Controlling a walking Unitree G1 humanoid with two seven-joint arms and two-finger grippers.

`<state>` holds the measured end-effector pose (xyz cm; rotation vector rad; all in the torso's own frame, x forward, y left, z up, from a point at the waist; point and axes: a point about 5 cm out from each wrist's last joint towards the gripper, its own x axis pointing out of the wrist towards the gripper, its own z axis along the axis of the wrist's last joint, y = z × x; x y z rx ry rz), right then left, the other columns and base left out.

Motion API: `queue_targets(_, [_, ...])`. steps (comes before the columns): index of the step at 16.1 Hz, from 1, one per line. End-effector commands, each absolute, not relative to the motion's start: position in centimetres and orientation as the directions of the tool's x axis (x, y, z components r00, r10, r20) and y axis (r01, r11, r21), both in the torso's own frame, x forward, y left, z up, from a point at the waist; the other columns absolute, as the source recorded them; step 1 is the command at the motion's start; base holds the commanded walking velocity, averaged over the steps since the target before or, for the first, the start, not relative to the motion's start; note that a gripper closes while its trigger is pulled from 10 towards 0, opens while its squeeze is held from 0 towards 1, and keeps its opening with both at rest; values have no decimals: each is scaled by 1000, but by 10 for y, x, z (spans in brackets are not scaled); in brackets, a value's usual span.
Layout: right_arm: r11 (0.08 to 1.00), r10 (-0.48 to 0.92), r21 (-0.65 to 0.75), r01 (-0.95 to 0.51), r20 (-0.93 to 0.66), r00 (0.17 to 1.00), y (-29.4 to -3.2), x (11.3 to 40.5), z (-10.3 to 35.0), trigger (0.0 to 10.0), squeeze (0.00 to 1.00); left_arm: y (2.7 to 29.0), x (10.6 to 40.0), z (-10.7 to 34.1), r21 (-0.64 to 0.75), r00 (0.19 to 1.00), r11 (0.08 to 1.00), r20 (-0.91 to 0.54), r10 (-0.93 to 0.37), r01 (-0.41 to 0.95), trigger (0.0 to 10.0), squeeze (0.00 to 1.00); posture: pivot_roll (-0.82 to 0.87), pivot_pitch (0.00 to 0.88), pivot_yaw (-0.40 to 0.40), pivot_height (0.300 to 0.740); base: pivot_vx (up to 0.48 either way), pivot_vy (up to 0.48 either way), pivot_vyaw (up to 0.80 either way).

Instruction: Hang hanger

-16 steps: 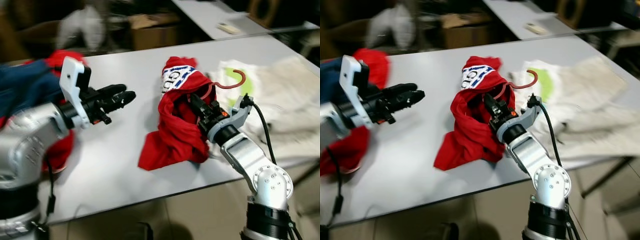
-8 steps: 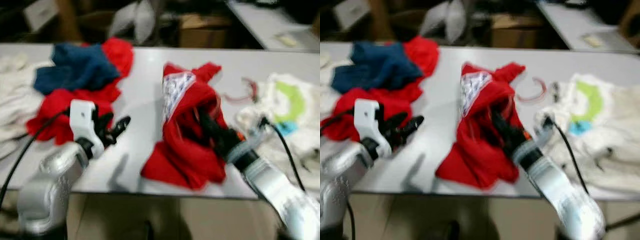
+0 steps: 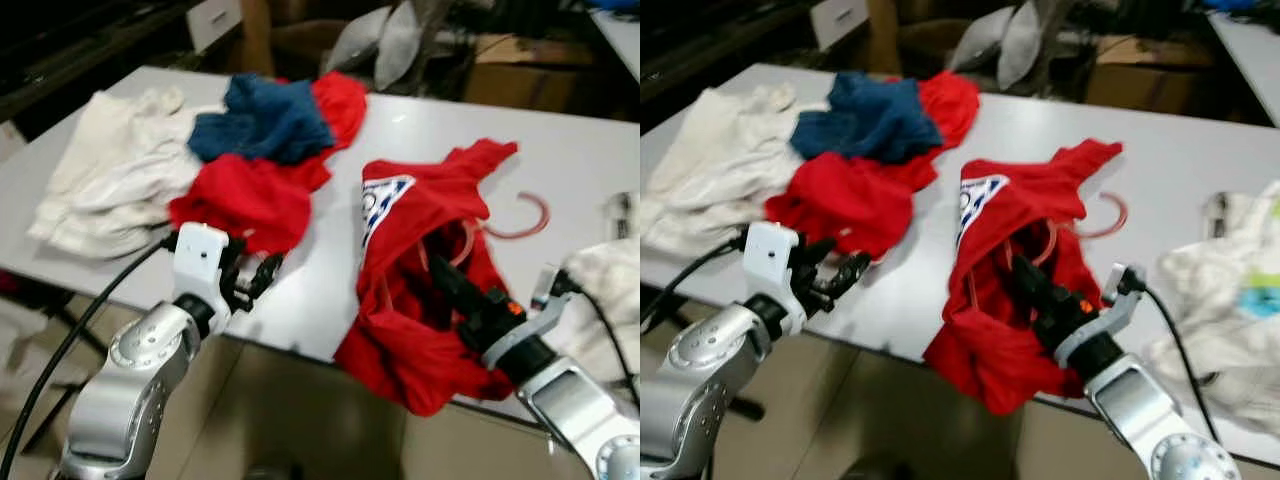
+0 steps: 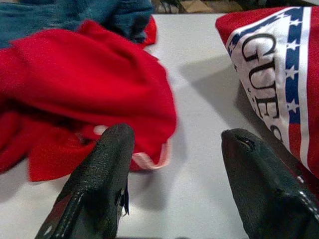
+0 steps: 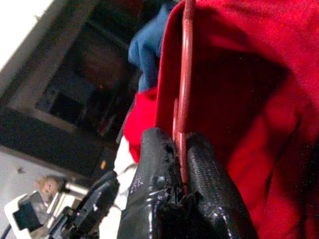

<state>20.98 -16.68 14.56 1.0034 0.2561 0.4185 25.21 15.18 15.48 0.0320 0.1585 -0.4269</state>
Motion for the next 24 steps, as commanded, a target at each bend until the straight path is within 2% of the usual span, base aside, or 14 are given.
queue_targets(1, [446, 495, 852, -273, 19, 869, -157, 209, 152, 10000, 0, 155, 253, 154, 1, 901, 913, -163, -402, 408, 10000, 286, 94, 71, 33, 740, 0, 0, 788])
queue_targets(20, [470, 580, 811, -349, 15, 814, -155, 196, 153, 10000, 0, 142, 243, 151, -44, 847, 860, -153, -509, 508, 10000, 290, 91, 68, 26, 740, 0, 0, 788])
queue_targets(22, [513, 530, 793, -328, 8, 848, -172, 198, 153, 10000, 0, 141, 242, 152, -48, 848, 860, -149, -509, 508, 10000, 290, 93, 69, 19, 740, 0, 0, 788])
queue_targets(24, [507, 422, 776, -374, 155, 893, -204, 206, 181, 10000, 0, 141, 241, 152, -59, 842, 854, -144, -520, 517, 10000, 294, 91, 68, 22, 740, 0, 0, 788])
